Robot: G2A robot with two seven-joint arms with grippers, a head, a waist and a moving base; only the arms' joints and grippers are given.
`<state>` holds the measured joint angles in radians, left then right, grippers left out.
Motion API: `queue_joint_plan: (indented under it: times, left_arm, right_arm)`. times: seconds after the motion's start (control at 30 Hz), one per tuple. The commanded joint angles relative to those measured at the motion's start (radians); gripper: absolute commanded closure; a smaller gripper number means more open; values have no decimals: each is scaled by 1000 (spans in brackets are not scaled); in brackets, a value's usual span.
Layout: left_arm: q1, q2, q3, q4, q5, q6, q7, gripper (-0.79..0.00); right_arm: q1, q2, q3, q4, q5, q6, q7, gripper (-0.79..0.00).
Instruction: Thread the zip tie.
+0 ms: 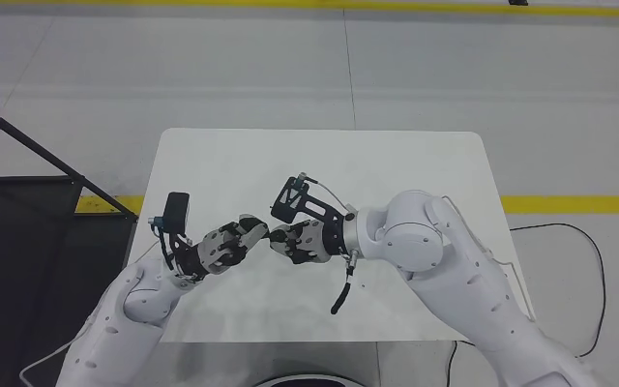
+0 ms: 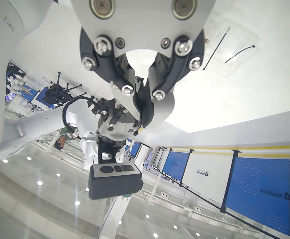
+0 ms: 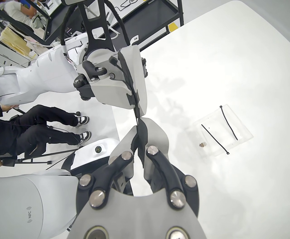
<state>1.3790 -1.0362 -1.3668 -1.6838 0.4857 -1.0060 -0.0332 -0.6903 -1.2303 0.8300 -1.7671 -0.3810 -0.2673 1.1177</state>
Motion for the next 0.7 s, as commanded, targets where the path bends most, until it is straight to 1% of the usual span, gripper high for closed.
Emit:
queue_joint_plan:
  times: [0.0,0.07,0.1,0.13,0.4,0.67]
  left_arm:
    - [0,-1,-1,-1,-1,1,0,-188]
    - [0,-1,-2,1,-3,1,1,-231]
    - [-1,-2,-2,2,-4,1,1,-265]
    - [-1,-2,-3,3,-5,1,1,-265]
    - [-3,-4,-3,7,-12,-5,-8,-169]
    - [-4,-5,-3,8,-21,-6,-21,-175]
  right_arm:
    - [0,0,0,-1,-1,0,0,0]
    - [-1,1,0,-3,-2,1,0,0]
    - [-1,1,0,-3,-2,1,0,0]
    - [-2,1,0,-4,-2,1,0,0]
    - [-3,2,1,-6,-1,2,0,0]
    - [-3,3,0,-8,-2,2,2,0]
